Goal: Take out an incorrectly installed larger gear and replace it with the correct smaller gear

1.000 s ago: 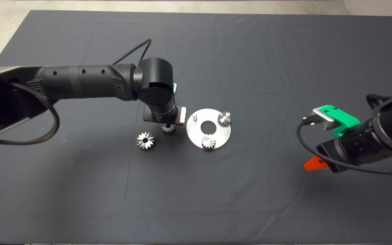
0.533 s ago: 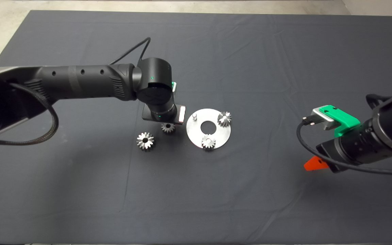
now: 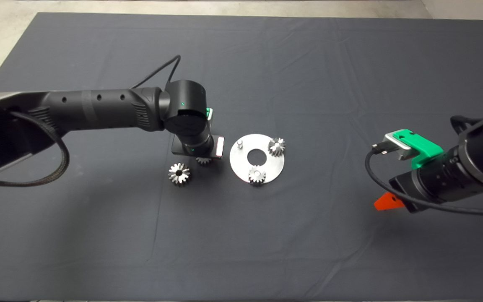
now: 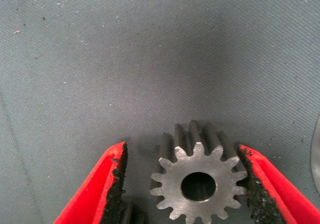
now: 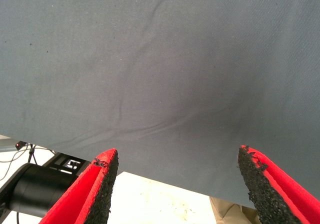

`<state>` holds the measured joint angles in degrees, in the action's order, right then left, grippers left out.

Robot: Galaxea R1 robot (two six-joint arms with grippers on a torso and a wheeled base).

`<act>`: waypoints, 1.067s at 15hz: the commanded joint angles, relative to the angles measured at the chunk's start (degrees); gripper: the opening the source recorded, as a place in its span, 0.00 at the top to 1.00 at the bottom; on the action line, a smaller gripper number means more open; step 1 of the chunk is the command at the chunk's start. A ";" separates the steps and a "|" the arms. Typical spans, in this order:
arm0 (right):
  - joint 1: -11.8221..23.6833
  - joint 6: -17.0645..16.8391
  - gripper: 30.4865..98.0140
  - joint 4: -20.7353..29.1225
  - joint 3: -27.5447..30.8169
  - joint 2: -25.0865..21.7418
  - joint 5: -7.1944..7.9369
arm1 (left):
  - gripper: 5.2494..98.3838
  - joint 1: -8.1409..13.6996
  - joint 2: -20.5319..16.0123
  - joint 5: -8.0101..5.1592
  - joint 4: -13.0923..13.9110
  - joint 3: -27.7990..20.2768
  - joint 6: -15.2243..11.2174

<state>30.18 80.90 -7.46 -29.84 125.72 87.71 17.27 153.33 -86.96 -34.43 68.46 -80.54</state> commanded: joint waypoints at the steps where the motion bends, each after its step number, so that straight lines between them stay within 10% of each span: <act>1: 1.20 0.31 0.51 1.57 0.15 0.06 5.80 | 0.49 0.40 0.00 -3.65 -0.73 -0.27 0.12; 16: 1.28 0.31 0.51 1.57 0.15 0.28 5.54 | 0.65 0.48 0.35 -3.65 -0.47 -0.36 0.12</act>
<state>30.18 80.90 -7.46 -29.84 125.75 87.74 17.27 153.36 -86.97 -34.40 68.46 -80.53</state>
